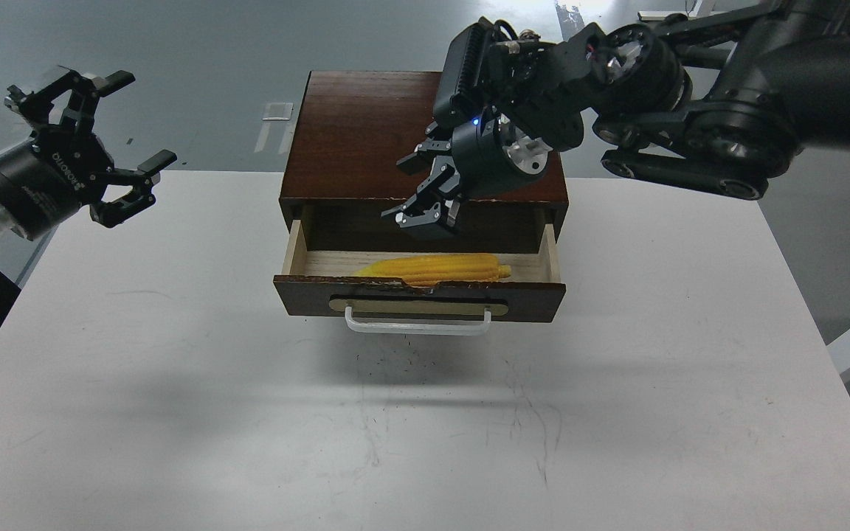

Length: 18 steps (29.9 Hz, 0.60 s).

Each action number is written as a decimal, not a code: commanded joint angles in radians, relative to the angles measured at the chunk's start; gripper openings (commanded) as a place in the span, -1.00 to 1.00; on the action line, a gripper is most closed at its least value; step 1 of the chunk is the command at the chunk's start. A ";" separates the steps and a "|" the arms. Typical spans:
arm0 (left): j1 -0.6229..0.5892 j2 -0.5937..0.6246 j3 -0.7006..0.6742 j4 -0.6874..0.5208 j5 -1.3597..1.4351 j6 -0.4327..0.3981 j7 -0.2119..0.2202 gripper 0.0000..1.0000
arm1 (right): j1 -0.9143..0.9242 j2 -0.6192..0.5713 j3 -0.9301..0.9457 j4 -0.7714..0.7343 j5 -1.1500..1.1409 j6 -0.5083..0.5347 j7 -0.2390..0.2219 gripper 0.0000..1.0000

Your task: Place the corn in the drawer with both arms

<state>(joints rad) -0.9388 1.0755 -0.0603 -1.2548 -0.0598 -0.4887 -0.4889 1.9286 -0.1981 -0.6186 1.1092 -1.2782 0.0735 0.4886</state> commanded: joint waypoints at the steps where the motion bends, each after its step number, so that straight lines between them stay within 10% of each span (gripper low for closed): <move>1: 0.000 0.000 0.000 0.000 0.000 0.000 0.000 0.98 | 0.041 -0.062 0.028 0.001 0.117 0.003 0.000 0.50; 18: 0.003 -0.002 -0.001 0.000 0.000 0.000 0.000 0.98 | -0.368 -0.484 0.325 0.011 0.778 0.011 0.000 0.85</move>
<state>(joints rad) -0.9373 1.0739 -0.0612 -1.2545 -0.0599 -0.4886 -0.4889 1.6801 -0.6165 -0.4032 1.1196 -0.6096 0.0860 0.4885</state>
